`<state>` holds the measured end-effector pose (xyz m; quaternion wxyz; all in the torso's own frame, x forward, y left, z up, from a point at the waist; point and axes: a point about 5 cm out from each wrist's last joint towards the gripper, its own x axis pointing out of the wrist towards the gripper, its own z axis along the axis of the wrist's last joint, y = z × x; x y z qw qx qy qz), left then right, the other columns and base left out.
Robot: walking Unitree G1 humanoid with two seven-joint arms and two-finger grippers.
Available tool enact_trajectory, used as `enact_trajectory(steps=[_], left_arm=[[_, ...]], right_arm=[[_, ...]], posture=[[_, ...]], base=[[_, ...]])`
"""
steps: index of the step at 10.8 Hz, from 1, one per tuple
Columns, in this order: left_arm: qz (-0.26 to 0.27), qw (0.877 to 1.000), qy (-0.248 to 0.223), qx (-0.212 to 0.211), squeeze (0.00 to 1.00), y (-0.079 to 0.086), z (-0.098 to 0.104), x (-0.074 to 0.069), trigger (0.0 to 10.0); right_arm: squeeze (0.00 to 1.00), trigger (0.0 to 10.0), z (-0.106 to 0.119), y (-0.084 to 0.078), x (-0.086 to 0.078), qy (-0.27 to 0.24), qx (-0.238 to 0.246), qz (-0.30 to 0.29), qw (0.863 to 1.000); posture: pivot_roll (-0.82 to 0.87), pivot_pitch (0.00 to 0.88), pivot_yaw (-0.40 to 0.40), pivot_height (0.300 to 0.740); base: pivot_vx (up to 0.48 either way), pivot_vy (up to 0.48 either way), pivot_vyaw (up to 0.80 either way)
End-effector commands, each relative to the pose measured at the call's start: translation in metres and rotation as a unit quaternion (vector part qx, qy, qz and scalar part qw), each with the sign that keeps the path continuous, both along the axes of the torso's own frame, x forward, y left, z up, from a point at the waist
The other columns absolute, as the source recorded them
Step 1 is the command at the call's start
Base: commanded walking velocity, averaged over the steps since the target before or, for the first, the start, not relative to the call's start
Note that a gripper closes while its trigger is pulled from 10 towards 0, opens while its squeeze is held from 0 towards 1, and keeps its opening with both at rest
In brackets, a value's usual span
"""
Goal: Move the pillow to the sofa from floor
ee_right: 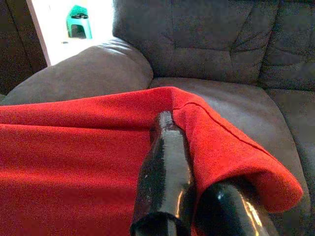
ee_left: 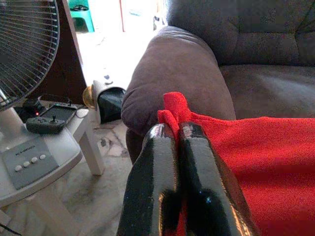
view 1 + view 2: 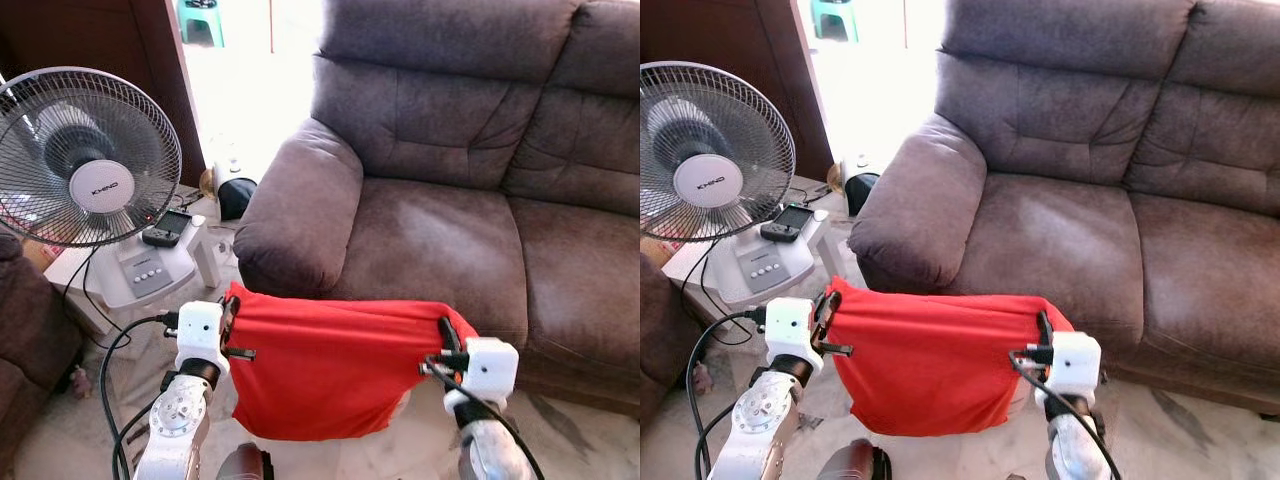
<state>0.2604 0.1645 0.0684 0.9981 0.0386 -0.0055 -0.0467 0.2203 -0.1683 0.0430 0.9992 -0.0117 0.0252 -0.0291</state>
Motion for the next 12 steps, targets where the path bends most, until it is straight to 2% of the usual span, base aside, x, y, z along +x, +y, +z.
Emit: enact_trajectory(steps=[1, 12], left_arm=[[0.063, 0.997, -0.04, 0.008, 0.0, 0.0279, 0.0191, 0.0064, 10.0], [0.057, 0.998, -0.041, 0.004, 0.0, 0.0245, 0.0228, 0.0101, 10.0]], right_arm=[[0.0, 10.0, 0.0088, -0.034, -0.0007, -0.023, -0.002, -0.087, 0.996], [0.0, 10.0, 0.0113, -0.0351, 0.0073, -0.022, 0.0, -0.094, 0.995]], posture=[[0.06, 0.05, -0.031, 0.693], [0.06, 0.071, -0.035, 0.693]], base=[[0.0, 0.0, 0.0], [0.0, -0.342, 0.0]])
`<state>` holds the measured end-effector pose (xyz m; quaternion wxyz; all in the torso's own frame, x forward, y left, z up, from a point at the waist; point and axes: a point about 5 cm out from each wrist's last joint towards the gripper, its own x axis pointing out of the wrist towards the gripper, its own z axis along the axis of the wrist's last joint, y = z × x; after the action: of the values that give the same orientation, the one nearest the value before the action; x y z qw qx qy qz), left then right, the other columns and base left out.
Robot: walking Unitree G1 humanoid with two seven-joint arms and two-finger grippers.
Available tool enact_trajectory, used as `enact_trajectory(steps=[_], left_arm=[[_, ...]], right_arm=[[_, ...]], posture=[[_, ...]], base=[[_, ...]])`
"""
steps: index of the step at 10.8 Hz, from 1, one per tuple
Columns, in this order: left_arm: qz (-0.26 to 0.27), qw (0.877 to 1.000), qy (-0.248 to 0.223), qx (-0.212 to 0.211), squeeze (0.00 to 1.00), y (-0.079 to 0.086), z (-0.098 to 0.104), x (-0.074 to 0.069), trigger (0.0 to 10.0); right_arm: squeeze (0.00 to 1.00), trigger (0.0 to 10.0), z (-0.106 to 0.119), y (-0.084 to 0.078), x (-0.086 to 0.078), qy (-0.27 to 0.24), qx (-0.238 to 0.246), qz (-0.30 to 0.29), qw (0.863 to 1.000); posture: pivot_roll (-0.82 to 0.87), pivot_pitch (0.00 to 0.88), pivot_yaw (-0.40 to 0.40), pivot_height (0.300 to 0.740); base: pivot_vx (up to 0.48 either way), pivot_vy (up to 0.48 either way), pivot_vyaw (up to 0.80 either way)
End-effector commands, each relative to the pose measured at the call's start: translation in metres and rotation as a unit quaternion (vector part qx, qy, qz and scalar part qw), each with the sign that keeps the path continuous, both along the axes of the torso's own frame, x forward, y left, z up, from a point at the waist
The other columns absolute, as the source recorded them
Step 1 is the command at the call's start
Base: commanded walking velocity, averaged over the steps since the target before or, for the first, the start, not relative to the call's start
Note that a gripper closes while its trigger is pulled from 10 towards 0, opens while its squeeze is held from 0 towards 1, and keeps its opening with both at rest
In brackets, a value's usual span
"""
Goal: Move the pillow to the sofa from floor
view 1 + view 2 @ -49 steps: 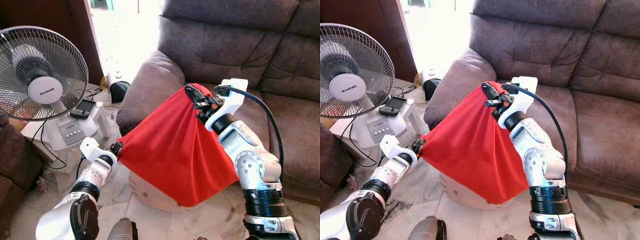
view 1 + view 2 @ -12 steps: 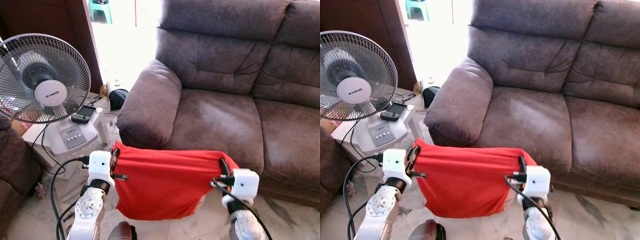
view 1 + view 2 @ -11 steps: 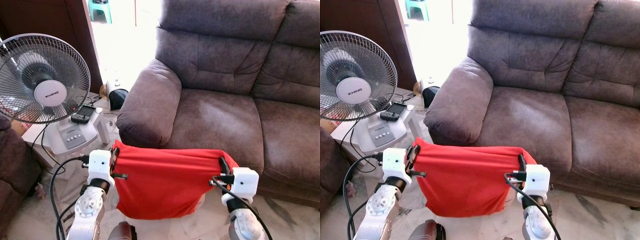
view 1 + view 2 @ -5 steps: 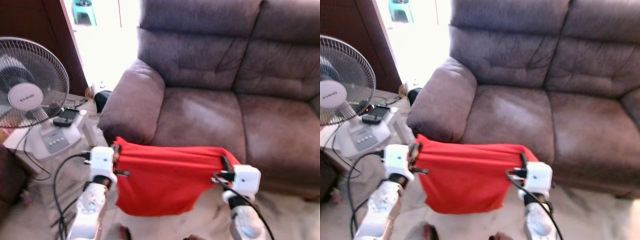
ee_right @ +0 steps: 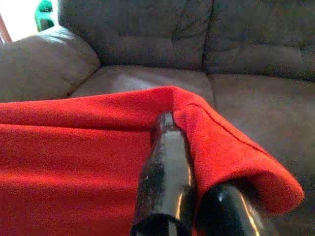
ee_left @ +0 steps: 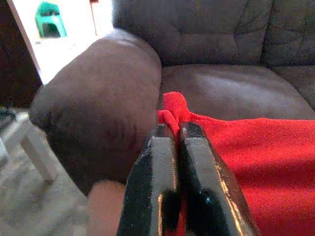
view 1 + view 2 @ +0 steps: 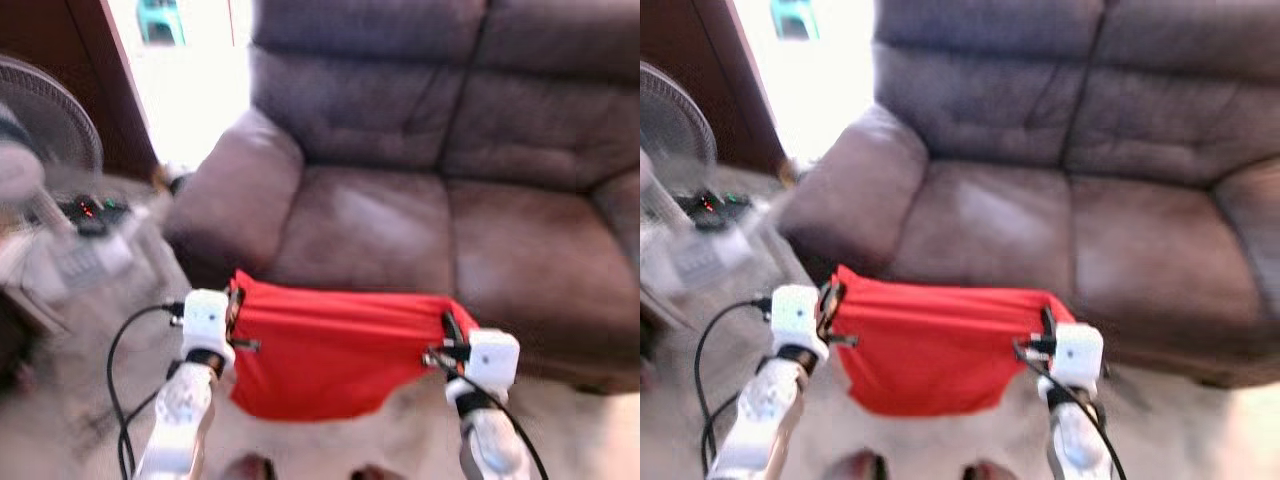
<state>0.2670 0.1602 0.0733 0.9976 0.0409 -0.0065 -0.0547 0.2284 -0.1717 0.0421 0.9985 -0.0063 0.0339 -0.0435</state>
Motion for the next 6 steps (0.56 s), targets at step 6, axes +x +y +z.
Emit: enact_trajectory(steps=[6], left_arm=[[0.064, 0.997, -0.041, -0.003, 0.0, 0.0268, 0.0185, 0.0045, 10.0]], right_arm=[[0.0, 10.0, 0.0146, -0.0282, 0.0021, -0.035, -0.01, -0.056, 0.998]], posture=[[0.06, 0.07, -0.04, 0.693]], base=[[0.0, -0.326, 0.0]])
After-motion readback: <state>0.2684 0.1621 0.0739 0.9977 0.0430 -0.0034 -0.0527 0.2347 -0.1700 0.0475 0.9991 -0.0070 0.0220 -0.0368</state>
